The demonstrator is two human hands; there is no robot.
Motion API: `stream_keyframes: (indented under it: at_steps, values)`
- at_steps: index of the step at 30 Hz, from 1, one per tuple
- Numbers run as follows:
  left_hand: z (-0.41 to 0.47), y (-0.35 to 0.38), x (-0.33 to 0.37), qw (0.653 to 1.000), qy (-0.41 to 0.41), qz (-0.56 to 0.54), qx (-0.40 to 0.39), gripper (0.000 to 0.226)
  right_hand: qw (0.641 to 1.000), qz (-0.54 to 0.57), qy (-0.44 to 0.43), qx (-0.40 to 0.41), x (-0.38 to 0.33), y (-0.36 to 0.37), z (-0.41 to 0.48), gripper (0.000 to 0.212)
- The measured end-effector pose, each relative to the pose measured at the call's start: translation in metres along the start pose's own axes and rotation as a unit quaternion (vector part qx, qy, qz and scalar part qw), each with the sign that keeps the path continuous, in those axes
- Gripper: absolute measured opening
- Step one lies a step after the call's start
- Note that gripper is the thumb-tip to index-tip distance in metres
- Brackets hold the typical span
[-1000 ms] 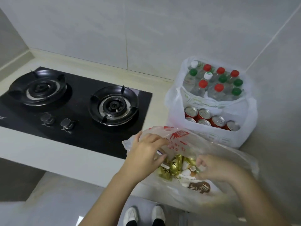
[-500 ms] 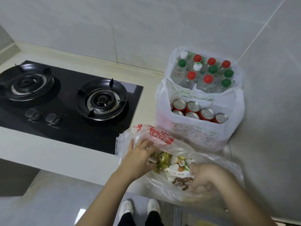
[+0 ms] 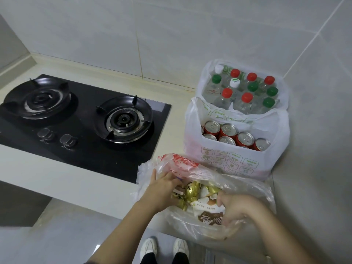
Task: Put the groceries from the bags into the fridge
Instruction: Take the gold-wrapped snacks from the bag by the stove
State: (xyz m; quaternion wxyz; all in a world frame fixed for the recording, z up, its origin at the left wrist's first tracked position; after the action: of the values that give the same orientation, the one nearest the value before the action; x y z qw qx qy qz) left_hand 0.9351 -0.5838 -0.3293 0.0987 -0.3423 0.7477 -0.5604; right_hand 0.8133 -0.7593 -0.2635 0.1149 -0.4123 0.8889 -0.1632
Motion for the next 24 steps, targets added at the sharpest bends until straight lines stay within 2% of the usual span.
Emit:
stream_keyframes:
  at_steps: [2, 3, 6, 8, 11, 14, 17, 20, 22, 24]
  values:
    - [0.0, 0.001, -0.001, 1.0, -0.017, 0.006, 0.01, 0.053, 0.999, 0.027, -0.017, 0.023, 0.002, -0.007, 0.003, 0.041]
    - [0.0, 0.002, -0.001, 0.999, -0.03, 0.012, 0.019, 0.052, 0.998, 0.039, -0.028, 0.044, 0.002, -0.011, 0.005, 0.035]
    - [0.0, 0.007, -0.003, 0.997, -0.072, 0.017, 0.038, 0.047, 0.983, 0.129, -0.067, 0.109, 0.004, -0.023, 0.01, 0.035]
    - [-0.003, 0.009, -0.003, 0.995, -0.09, 0.024, 0.041, 0.047, 0.96, 0.221, -0.1, 0.144, 0.003, -0.03, 0.013, 0.032]
    - [-0.006, 0.01, 0.001, 0.993, -0.111, 0.034, 0.034, 0.048, 0.925, 0.284, -0.162, 0.192, 0.001, -0.039, 0.019, 0.01]
    - [-0.008, 0.012, 0.007, 0.99, -0.135, 0.04, 0.011, 0.055, 0.908, 0.324, -0.206, 0.17, -0.002, -0.042, 0.019, 0.025]
    - [-0.011, 0.015, 0.015, 0.987, -0.151, 0.062, -0.009, 0.064, 0.921, 0.293, -0.214, 0.145, 0.001, -0.039, 0.02, 0.038]
    - [-0.013, 0.012, 0.024, 0.982, -0.173, 0.069, -0.012, 0.062, 0.927, 0.279, -0.222, 0.118, 0.006, -0.039, 0.018, 0.04]
    - [-0.017, 0.002, 0.03, 0.984, -0.171, 0.041, 0.009, 0.051, 0.928, 0.28, -0.226, 0.096, 0.011, -0.04, 0.018, 0.037]
    - [-0.023, -0.008, 0.035, 0.99, -0.129, -0.024, 0.059, 0.029, 0.93, 0.27, -0.234, 0.082, 0.012, -0.041, 0.018, 0.032]
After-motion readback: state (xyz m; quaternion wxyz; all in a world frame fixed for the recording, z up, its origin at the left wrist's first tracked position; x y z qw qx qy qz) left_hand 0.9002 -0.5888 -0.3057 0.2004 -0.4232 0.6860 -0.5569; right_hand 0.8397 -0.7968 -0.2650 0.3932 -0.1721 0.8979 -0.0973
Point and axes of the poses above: each hand's wrist, its own z-axis towards the middle knuckle, its own y-axis out of the palm, x = y × z, the point moved 2 cm from there along z, towards the middle knuckle, and after that the axes turned 6 degrees about z, right-handed, at the moved point
